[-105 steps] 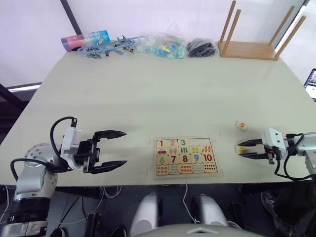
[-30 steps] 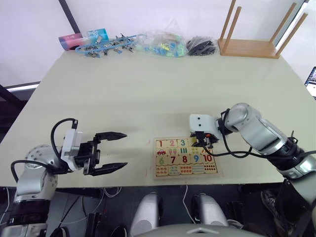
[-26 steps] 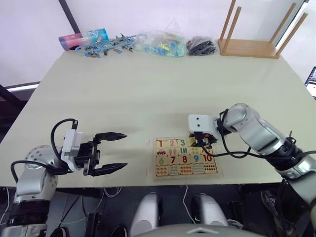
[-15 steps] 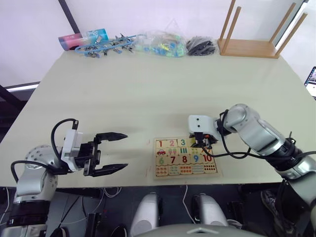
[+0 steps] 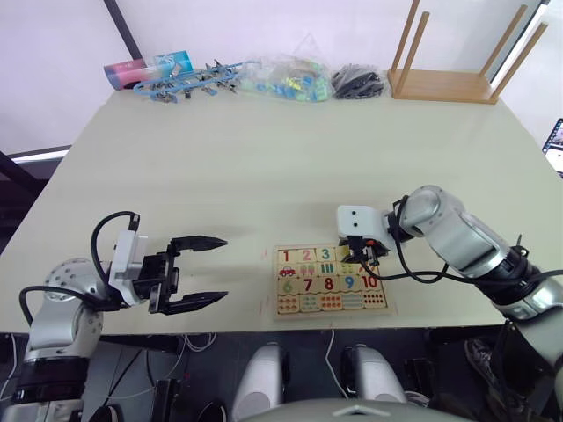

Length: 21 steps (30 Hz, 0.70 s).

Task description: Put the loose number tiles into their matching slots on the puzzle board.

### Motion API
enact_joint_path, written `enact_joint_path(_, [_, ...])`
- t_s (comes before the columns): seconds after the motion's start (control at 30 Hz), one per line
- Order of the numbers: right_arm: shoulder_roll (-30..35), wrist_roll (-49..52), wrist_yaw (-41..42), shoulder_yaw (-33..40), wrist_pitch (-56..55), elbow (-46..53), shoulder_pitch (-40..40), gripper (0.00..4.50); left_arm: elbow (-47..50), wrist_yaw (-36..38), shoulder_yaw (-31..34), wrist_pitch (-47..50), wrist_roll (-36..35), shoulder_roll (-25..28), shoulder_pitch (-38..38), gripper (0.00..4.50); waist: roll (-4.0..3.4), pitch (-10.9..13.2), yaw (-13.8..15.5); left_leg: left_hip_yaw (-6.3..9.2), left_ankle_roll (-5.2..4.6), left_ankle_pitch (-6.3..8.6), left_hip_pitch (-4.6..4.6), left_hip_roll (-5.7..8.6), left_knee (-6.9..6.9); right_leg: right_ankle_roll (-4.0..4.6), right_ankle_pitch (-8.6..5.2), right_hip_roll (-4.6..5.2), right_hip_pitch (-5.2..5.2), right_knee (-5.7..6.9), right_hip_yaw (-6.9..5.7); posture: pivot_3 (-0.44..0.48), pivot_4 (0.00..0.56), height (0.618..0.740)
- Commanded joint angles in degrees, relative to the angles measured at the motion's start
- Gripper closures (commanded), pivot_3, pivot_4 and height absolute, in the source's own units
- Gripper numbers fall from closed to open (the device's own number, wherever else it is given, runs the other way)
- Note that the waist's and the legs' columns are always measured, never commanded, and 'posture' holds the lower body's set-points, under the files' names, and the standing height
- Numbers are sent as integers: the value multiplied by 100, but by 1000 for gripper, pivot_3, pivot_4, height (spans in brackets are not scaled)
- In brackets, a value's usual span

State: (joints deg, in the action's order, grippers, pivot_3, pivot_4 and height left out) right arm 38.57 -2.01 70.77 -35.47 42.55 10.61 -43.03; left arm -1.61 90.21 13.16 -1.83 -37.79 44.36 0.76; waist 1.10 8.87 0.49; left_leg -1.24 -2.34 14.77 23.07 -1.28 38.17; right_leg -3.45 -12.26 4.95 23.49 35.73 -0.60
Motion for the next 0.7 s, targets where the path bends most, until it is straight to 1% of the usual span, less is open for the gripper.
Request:
enact_joint_path(0.03, [37,-33,-6,9,-50,111,46,3470,223,43,163,-5,-82,55,-53,0,0,0,-2,0,0,0,0,0,0,0,0,0,0,0,0,0,150,740])
enact_joint_path(0.07, [40,-34,-4,8,-58,113,50,2385,232,40,165,-4,-83,55,-61,0,0,0,-1,0,0,0,0,0,0,0,0,0,0,0,0,0,150,740])
enact_joint_path(0.1, [42,-38,-2,8,-66,111,53,2150,238,37,167,-3,-85,54,-65,0,0,0,-1,0,0,0,0,0,-1,0,0,0,0,0,0,0,150,740])
enact_joint_path(0.13, [45,-42,0,9,-72,113,58,1649,248,33,169,-1,-87,53,-73,0,1,0,-1,0,0,0,0,0,-1,0,0,0,0,-1,0,0,150,740])
enact_joint_path(0.23, [55,-45,6,9,-68,124,64,371,274,20,170,11,-89,48,-86,0,1,-1,-1,0,0,0,0,0,-2,0,0,1,0,-2,0,0,150,740])
enact_joint_path(0.47, [94,-9,31,81,-44,159,43,371,303,6,163,30,-94,44,-89,0,1,0,1,0,0,0,0,0,-2,0,0,1,1,-2,-1,0,150,740])
enact_joint_path(0.7, [228,264,-16,566,-126,137,84,371,297,-3,177,20,-102,42,-95,0,0,0,6,0,0,0,13,0,-2,0,0,3,13,-3,-2,0,150,740])
